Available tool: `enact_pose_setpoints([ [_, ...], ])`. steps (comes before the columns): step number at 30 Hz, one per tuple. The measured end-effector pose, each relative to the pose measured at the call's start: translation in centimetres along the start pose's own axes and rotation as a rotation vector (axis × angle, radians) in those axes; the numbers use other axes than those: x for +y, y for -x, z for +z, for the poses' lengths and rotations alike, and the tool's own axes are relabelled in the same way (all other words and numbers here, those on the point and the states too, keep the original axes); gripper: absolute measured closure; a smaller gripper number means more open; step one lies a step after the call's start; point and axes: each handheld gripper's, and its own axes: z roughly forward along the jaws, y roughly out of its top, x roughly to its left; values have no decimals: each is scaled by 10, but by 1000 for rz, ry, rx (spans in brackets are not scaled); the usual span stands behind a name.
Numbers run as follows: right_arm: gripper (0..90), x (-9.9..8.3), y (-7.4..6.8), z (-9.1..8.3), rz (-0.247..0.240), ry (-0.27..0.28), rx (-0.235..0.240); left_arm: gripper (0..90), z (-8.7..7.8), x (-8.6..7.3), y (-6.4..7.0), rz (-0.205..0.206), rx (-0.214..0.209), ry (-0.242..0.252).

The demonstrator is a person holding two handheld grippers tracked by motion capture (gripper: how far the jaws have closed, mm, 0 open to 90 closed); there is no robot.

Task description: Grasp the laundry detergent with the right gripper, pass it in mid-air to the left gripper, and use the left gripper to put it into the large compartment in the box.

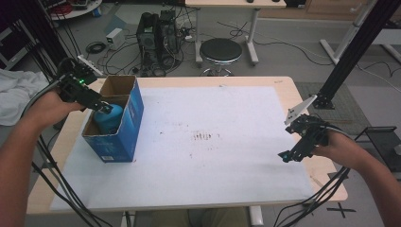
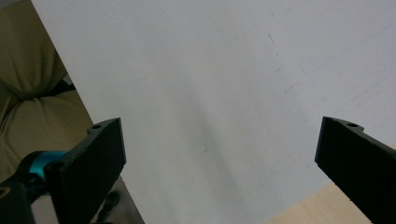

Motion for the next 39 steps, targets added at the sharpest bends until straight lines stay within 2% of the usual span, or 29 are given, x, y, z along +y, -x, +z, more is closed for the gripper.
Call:
enact_pose_setpoints([
  [1,9,0,-1,-1,9,-1,4,294,-1,1,3,-7,-3,14],
  [2,9,0,-2,-1,9,-8,1,294,-4,2,3,13,-4,5],
  [5,9,0,-2,-2,10,-5,-3,294,-11,5,8,20,-9,26],
  [7,9,0,-3,-3,10,-5,-1,294,-17,9,12,41,-19,31],
  [11,9,2,-3,-4,0,-2,-5,294,-24,20,24,110,-47,65],
  [13,9,3,-4,-3,2,-3,-1,294,-25,26,30,124,-60,94],
  [14,9,3,-5,-3,3,-6,0,294,-25,30,33,148,-66,95],
  [15,9,3,-4,-3,-8,3,2,294,-24,33,36,160,-68,90],
  [19,9,3,-6,-3,4,-1,-1,294,-19,47,48,229,-89,69],
  [21,9,2,-5,-4,4,1,4,294,-17,53,53,238,-98,73],
  [24,9,1,-5,-5,3,2,-7,294,-14,62,59,284,-99,59],
  [29,9,0,-5,-7,9,9,-11,294,-11,76,68,332,-105,39],
  [30,9,0,-5,-7,9,13,-8,294,-9,78,70,327,-111,50],
  [31,9,1,-5,-8,11,8,-13,294,-9,81,71,351,-112,35],
  [32,9,1,-5,-8,13,12,-9,294,-8,83,73,347,-113,43],
  [33,9,1,-5,-8,12,12,-7,278,-6,85,73,361,-114,29],
  [34,9,1,-5,-8,12,11,-7,184,-4,87,76,344,-117,34],
  [35,9,1,-5,-8,13,13,-12,155,-2,89,77,369,-125,20],
  [37,9,0,-5,-8,12,12,-13,155,1,92,80,386,-130,16],
  [39,9,0,-5,-8,10,14,-12,155,4,94,82,405,-113,6],
])
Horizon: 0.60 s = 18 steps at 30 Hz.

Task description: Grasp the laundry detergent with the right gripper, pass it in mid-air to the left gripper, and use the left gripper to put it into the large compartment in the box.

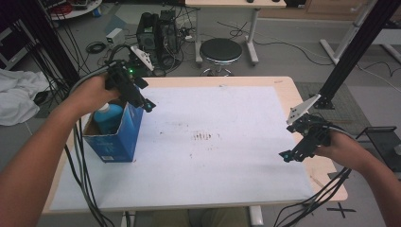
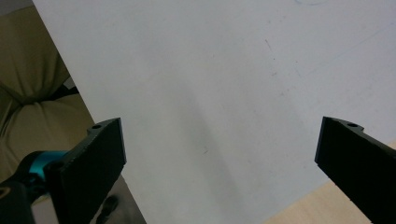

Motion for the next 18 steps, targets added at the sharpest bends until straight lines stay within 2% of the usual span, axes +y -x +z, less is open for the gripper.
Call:
enact_pose_setpoints([
  [3,9,-1,0,0,6,3,3,153,4,3,-2,-10,24,-13],
  [4,9,-1,0,0,6,-2,1,115,7,5,-3,-25,25,-20],
  [6,9,-1,0,-1,15,-1,-5,84,9,6,-5,-4,40,-46],
  [7,9,-1,0,-1,15,2,-4,84,11,6,-5,-21,32,-38],
  [9,9,-2,1,-2,11,8,-10,84,12,8,-7,8,41,-77],
  [10,9,-2,0,-2,14,7,-10,84,14,8,-7,-13,32,-56],
  [11,9,-2,1,-2,11,9,-10,84,15,8,-7,-16,27,-52],
  [12,9,-2,0,-2,11,9,-7,85,15,9,-8,7,30,-66],
  [13,9,-2,0,-1,9,12,-4,84,16,9,-6,-14,19,-51],
  [14,9,-2,0,-2,9,10,-7,85,16,11,-8,14,14,-71],
  [16,9,-2,-1,-2,16,8,-2,85,18,12,-6,-1,9,-60],
  [18,9,-2,-1,-2,17,3,-7,85,18,14,-6,46,-16,-87],
])
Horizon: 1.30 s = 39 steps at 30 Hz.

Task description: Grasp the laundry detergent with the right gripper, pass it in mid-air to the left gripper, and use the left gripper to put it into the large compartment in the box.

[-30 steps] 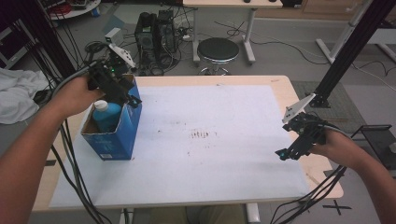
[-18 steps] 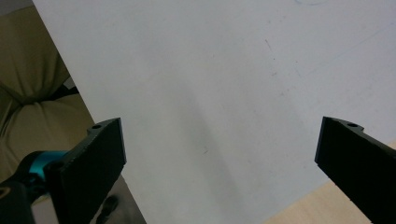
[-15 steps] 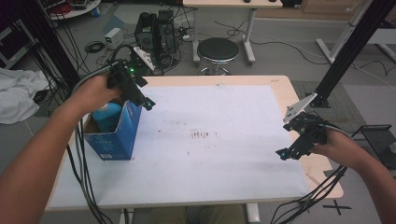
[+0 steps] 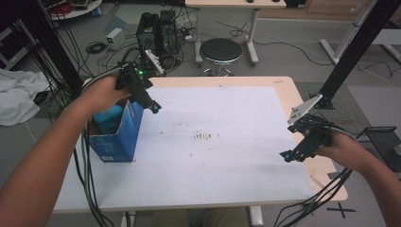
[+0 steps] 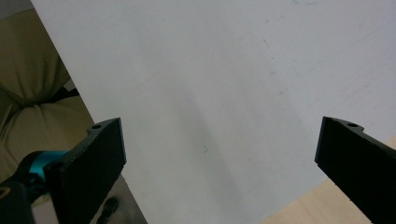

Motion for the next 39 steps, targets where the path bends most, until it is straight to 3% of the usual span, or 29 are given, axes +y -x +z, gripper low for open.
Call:
enact_pose_setpoints([
  [3,9,1,0,0,-4,7,3,86,3,3,3,-7,0,13],
  [6,9,2,-1,-1,5,0,5,86,3,7,3,23,-6,-9],
  [8,9,2,0,0,-4,1,5,86,6,10,5,5,-9,17],
  [10,9,3,-1,0,-1,0,8,86,7,13,4,36,-8,4],
  [11,9,4,-1,0,-11,0,8,86,8,14,5,19,-8,16],
  [12,9,5,-1,0,-9,-2,7,86,8,16,3,46,-10,-6],
  [14,9,5,-1,0,-12,0,7,86,12,17,4,34,-15,14],
  [17,9,7,-1,1,-15,-3,8,86,13,21,0,60,-26,-21],
  [18,9,8,-1,1,-20,-4,10,86,15,21,0,45,-25,-9],
  [23,9,11,0,2,-14,-10,8,86,15,21,-2,64,-27,-17],
  [24,9,12,0,2,-13,-10,8,86,16,21,-2,47,-28,-2],
  [28,9,12,-1,3,-22,-3,7,86,15,21,-4,67,-31,-25],
  [30,9,11,-1,2,-20,-8,7,86,17,21,-2,57,-28,-2],
  [31,9,11,-1,2,-16,-10,10,86,15,22,-2,72,-34,-22],
  [33,9,11,-1,2,-16,-7,13,86,18,22,0,53,-33,7],
  [35,9,11,-1,2,-18,-10,9,86,18,23,1,58,-31,-8],
  [36,9,11,-1,2,-17,-10,9,86,17,23,-1,81,-35,-25],
  [37,9,11,-1,2,-19,-8,11,86,18,23,1,61,-35,-11],
  [38,9,11,-2,2,-14,-10,11,86,16,24,0,87,-34,-33],
  [39,9,11,-1,2,-20,-7,15,86,18,23,1,75,-37,-12],
])
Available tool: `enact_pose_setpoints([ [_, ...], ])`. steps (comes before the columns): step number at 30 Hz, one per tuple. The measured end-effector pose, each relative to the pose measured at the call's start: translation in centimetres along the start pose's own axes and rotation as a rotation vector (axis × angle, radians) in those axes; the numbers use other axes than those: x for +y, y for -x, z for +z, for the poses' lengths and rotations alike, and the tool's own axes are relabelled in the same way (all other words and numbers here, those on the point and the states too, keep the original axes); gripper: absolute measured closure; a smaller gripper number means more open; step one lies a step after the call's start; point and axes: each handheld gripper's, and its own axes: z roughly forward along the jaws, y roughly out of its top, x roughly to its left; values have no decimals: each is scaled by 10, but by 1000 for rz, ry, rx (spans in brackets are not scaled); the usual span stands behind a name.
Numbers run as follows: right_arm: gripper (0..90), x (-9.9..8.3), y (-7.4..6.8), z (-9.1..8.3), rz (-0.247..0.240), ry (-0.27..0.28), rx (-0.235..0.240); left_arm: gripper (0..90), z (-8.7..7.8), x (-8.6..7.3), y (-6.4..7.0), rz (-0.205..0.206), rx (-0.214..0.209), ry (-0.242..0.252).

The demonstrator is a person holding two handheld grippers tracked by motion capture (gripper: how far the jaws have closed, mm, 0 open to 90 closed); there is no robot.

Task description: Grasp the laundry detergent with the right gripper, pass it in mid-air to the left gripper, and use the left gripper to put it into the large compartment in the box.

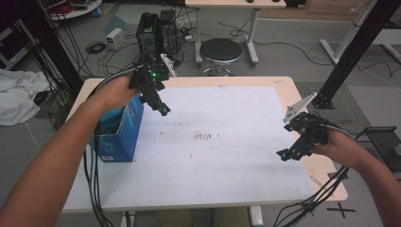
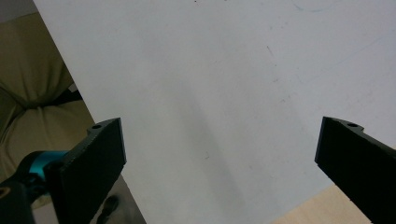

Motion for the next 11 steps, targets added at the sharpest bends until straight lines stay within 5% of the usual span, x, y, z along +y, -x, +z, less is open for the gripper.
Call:
enact_pose_setpoints([
  [11,9,0,-2,1,5,-5,-4,86,-1,0,1,1,4,-6],
])
